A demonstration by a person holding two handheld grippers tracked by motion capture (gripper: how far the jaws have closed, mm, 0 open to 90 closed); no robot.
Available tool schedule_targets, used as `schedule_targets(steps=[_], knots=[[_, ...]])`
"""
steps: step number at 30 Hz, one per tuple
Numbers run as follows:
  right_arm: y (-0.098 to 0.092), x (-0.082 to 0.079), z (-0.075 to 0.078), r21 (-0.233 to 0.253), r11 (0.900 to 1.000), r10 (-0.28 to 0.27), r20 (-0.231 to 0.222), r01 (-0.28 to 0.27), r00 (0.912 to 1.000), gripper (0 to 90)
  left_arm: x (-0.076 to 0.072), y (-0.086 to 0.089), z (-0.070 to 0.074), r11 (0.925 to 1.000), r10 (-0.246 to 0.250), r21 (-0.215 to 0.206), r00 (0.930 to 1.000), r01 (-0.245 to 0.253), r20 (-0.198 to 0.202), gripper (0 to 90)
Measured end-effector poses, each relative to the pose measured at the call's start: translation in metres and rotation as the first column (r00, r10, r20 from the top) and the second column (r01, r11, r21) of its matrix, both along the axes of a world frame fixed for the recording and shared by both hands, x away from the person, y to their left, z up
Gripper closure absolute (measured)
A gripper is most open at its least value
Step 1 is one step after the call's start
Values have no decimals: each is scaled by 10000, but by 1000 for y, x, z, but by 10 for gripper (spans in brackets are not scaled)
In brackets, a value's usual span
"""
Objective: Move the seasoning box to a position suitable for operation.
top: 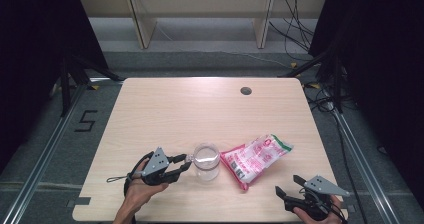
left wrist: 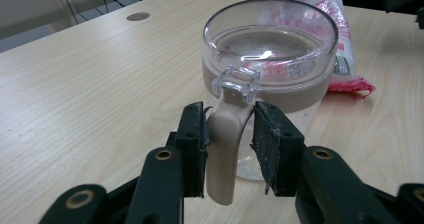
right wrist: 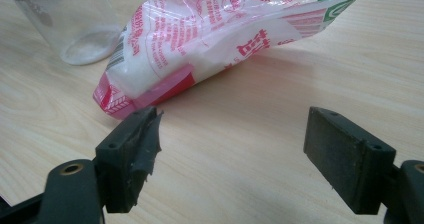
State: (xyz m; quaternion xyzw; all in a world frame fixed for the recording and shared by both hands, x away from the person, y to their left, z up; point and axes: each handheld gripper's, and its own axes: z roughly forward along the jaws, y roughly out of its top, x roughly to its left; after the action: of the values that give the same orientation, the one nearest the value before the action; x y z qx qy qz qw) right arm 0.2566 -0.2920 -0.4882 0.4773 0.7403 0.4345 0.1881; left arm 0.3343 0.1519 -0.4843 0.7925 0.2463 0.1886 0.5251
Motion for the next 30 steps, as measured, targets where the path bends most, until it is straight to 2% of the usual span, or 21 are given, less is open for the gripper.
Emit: schedule_targets(steps=[2, 4, 5, 8, 10, 12, 14, 15, 17, 19, 20, 22, 23, 24, 26, 27, 29, 30], knots=[[1, 0, 0, -90, 9999, -117, -36, 117, 9999, 231, -2, -2, -1, 9999, 55, -123, 9999, -57, -119, 669], [0, 0, 0, -95, 9999, -77, 29, 78, 10000, 231, -3, -4, 0, 10000, -38, -27, 10000, 38, 41, 689], [0, -1, 1, -2, 10000, -63, -114, 63, 9999, 231, -4, -6, 0, 9999, -12, 106, 9999, 10, 157, 699], [1, -2, 1, 157, 9999, 1, -126, 1, 9999, 231, -5, -11, 1, 9990, 78, 432, 9995, -92, 318, 714], [1, -1, 1, 146, 9999, 11, -129, -10, 9999, 231, -4, -14, 0, 9994, 41, 342, 9998, -48, 196, 716], [0, 0, 0, 18, 10000, 12, -28, -12, 10000, 231, -4, -13, 0, 9993, 72, 354, 9995, -84, 323, 716], [1, 0, 0, 17, 10000, 23, -19, -23, 10000, 231, 0, -12, 1, 9991, 63, 407, 9995, -76, 320, 715], [0, 1, -1, 25, 9999, 161, 144, -161, 9998, 231, 2, -12, 2, 9990, 8, 437, 9992, -26, 410, 714], [-1, 1, 0, 29, 9996, 293, 53, -293, 9996, 231, 4, -14, 3, 9974, -13, 726, 9987, -24, 517, 715], [-1, 1, 0, -32, 9997, 240, 97, -239, 9997, 231, 5, -17, 2, 9969, -94, 789, 9986, 53, 515, 716], [0, 2, -1, 53, 9996, 269, 124, -270, 9996, 231, 6, -17, 2, 9973, -75, 739, 9987, 38, 506, 716], [0, 3, -2, -160, 9997, 188, 231, -185, 9996, 230, 12, -16, 2, 9970, -41, 769, 9984, -2, 555, 715], [2, 0, -1, 85, 9999, 89, -57, -88, 9999, 230, 15, -16, 1, 9978, -30, 660, 9988, -3, 492, 712], [1, 3, -2, -65, 9994, 336, 279, -335, 9990, 230, 17, -14, 2, 9969, -53, 785, 9985, 10, 550, 712], [1, 2, -2, -232, 9996, 168, 218, -163, 9996, 231, 20, -13, 3, 9958, -50, 915, 9981, -7, 621, 708], [1, 3, -2, -172, 9995, 250, 238, -246, 9994, 231, 21, -14, 3, 9965, -39, 832, 9986, -5, 528, 706], [1, 1, -1, 57, 9999, 100, -8, -100, 9999, 230, 23, -14, 4, 9957, -60, 930, 9975, -6, 704, 705], [0, 3, -2, -141, 9997, 182, 261, -178, 9995, 230, 23, -14, 3, 9967, 42, 811, 9981, -91, 607, 703]])
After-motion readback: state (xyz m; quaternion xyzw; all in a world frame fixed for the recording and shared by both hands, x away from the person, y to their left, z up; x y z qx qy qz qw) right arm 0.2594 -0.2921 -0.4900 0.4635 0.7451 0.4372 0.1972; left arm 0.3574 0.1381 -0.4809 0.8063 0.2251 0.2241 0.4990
